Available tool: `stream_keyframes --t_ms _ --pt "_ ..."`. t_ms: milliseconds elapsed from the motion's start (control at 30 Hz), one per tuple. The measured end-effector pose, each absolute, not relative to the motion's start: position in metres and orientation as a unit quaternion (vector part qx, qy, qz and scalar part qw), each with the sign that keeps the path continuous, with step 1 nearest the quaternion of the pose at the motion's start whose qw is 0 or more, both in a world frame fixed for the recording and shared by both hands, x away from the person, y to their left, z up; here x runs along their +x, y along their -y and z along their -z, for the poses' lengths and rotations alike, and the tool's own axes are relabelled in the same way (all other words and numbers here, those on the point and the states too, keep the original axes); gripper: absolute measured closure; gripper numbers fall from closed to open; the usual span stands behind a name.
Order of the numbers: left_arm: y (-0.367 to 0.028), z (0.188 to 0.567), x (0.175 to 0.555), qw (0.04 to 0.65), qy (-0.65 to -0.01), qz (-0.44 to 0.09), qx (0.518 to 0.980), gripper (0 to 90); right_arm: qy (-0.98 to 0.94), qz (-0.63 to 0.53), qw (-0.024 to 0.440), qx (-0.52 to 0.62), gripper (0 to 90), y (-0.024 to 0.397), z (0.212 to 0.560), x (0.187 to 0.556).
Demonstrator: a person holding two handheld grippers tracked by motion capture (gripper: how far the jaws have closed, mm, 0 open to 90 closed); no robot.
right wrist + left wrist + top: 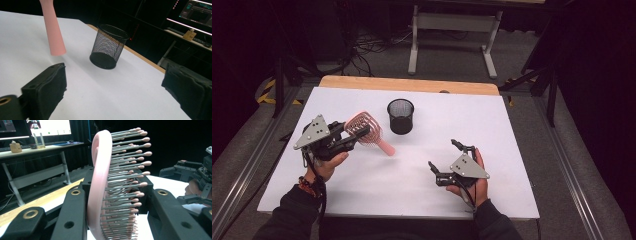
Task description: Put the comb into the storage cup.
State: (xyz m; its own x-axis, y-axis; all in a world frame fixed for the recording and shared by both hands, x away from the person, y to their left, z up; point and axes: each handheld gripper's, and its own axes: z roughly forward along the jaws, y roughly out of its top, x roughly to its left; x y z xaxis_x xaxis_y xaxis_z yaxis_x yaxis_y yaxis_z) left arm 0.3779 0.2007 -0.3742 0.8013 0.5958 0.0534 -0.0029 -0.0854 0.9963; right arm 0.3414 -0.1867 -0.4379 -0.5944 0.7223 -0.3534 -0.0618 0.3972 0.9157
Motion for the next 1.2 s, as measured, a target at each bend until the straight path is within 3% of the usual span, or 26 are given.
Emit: stream_keyframes --t_ms 533,1200 --pt "-0.205 0.354 0.382 0.648 -0.200 -0.244 0.693 63.1 -0.731 -0.485 0.403 0.261 3.7 0.222 0.443 0.340" --pt "-0.196 0.316 0.397 0.637 -0.184 -0.261 0.702 63.2 -0.727 -0.486 0.398 0.278 4.8 0.228 0.443 0.342"
